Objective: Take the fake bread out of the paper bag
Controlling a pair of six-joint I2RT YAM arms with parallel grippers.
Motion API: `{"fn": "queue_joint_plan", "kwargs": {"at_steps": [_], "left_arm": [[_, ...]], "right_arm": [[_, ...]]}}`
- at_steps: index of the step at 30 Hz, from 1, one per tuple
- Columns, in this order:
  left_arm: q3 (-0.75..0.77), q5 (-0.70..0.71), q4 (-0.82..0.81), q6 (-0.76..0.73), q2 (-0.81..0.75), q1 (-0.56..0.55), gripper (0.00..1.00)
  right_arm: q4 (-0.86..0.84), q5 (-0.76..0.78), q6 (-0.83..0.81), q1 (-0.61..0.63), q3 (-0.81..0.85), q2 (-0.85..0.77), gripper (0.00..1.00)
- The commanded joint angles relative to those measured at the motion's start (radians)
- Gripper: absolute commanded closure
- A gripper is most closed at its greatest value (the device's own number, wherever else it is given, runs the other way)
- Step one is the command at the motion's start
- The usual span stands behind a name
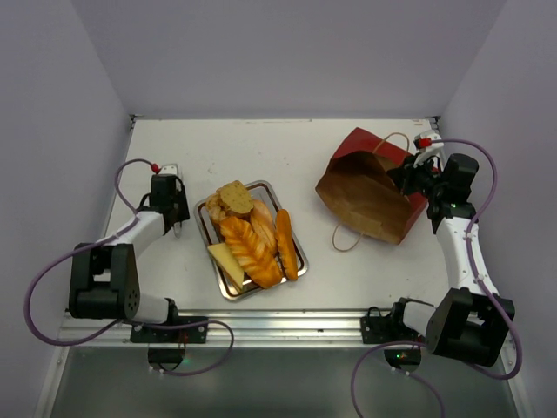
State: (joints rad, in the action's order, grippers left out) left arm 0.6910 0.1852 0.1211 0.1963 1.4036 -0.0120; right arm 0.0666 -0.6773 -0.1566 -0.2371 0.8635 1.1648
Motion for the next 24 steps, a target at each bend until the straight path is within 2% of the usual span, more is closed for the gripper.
{"fn": "queue_joint_plan", "kwargs": {"at_steps": [1,2,4,5,6,8,11,13,17,18,24], "left_arm": [[0.050,-0.015,-0.029,0.003,0.037,0.012,0.52],[0.053,-0.015,-0.025,0.003,0.043,0.038,0.50],[0.061,-0.012,-0.009,0.006,0.052,0.041,0.39],[0.064,-0.015,-0.006,0.006,0.052,0.043,0.37],[0.065,-0.018,-0.003,0.008,0.041,0.043,0.30],[0.070,-0.026,0.003,0.014,0.015,0.044,0.27],[0.059,-0.038,0.000,0.017,-0.064,0.044,0.15],[0.058,-0.053,0.012,0.020,-0.129,0.044,0.02],[0.044,-0.072,0.020,0.023,-0.265,0.044,0.00],[0.039,-0.073,0.023,0.017,-0.325,0.043,0.00],[-0.025,-0.086,0.032,-0.012,-0.532,0.041,0.00]], "right_arm": [[-0.007,-0.039,0.005,-0.007,0.031,-0.005,1.00],[-0.005,-0.041,0.005,-0.005,0.032,-0.005,1.00],[-0.001,-0.047,0.005,-0.007,0.038,-0.008,1.00],[0.002,-0.048,0.008,-0.007,0.040,-0.010,1.00],[0.009,-0.047,0.011,-0.005,0.048,-0.013,1.00],[0.019,-0.045,0.019,-0.007,0.057,-0.019,1.00],[0.050,-0.033,0.034,-0.005,0.088,-0.025,1.00],[0.074,-0.007,0.054,-0.005,0.127,-0.022,1.00],[0.186,0.083,0.190,-0.005,0.270,0.010,1.00],[0.247,0.111,0.228,-0.007,0.352,0.019,1.00],[0.488,0.251,0.575,-0.007,0.666,0.127,1.00]]}}
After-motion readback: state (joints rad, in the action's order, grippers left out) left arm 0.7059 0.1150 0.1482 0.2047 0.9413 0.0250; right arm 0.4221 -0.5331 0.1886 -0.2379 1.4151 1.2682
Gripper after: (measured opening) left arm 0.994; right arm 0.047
